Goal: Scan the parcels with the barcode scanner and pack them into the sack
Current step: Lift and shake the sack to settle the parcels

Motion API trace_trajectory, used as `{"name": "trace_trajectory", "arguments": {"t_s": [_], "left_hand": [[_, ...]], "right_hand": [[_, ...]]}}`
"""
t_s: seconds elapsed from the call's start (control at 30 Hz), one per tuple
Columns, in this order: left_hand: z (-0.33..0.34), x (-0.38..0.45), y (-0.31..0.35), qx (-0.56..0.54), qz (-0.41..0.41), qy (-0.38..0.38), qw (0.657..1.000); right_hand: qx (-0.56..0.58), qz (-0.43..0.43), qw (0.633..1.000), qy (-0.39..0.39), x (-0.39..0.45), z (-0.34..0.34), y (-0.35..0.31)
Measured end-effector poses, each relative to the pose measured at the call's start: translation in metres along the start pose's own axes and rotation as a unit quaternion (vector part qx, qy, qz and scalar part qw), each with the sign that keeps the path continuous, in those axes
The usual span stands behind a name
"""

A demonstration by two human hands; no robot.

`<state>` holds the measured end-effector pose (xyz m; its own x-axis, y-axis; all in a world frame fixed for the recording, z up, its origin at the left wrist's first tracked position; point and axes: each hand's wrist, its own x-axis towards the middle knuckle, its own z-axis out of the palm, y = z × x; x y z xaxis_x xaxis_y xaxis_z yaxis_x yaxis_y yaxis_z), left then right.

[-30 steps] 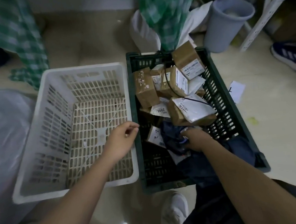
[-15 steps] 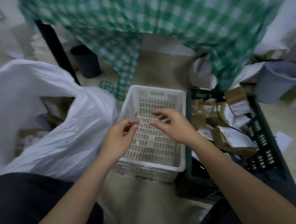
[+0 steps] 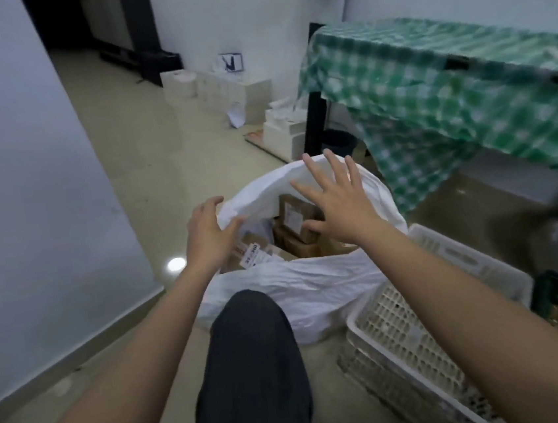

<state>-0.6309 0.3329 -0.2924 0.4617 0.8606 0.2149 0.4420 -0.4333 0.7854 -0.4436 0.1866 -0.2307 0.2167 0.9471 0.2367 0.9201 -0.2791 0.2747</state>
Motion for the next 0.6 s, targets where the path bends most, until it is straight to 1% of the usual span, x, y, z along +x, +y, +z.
{"name": "trace_trajectory", "arguments": {"t_s": [0.03, 0.1, 0.2, 0.27, 0.3, 0.33, 0.37, 0.4, 0.43, 0.5, 0.53, 0.6], "left_hand": [[0.0, 0.012, -0.009, 0.015, -0.008, -0.008, 1.0], [0.006, 0.034, -0.023, 0.05, -0.024, -0.052, 0.997], [0.02, 0.059, -0.04, 0.108, -0.041, -0.118, 0.986], [0.027, 0.074, -0.044, 0.135, -0.022, -0.124, 0.983], [0.029, 0.083, -0.042, 0.134, -0.002, -0.113, 0.985], [0.03, 0.093, -0.035, 0.126, 0.01, -0.096, 0.987], [0.032, 0.104, -0.029, 0.106, 0.02, -0.093, 0.99], [0.034, 0.114, -0.02, 0.097, 0.025, -0.105, 0.989], [0.037, 0.123, -0.011, 0.102, 0.025, -0.138, 0.985], [0.05, 0.135, 0.003, 0.159, 0.024, -0.19, 0.969], [0.057, 0.141, 0.009, 0.187, 0.028, -0.189, 0.964], [0.071, 0.161, 0.016, 0.225, 0.04, -0.14, 0.963]], "right_hand": [[-0.039, -0.015, 0.999, 0.009, 0.013, 0.003, -0.001], [-0.092, -0.03, 0.995, 0.011, 0.042, 0.008, 0.001], [-0.109, -0.054, 0.992, -0.036, 0.084, 0.016, 0.007], [-0.103, -0.095, 0.989, -0.057, 0.102, 0.021, 0.011], [-0.087, -0.107, 0.988, -0.063, 0.108, 0.023, 0.014], [-0.065, -0.101, 0.991, -0.064, 0.115, 0.026, 0.019], [-0.037, -0.074, 0.995, -0.055, 0.122, 0.029, 0.025], [0.006, -0.029, 0.999, -0.03, 0.13, 0.032, 0.033], [0.054, 0.023, 0.998, 0.003, 0.138, 0.036, 0.042], [0.135, 0.1, 0.983, 0.073, 0.158, 0.042, 0.058], [0.158, 0.122, 0.976, 0.091, 0.168, 0.042, 0.065], [0.193, 0.156, 0.962, 0.117, 0.187, 0.038, 0.077]]}}
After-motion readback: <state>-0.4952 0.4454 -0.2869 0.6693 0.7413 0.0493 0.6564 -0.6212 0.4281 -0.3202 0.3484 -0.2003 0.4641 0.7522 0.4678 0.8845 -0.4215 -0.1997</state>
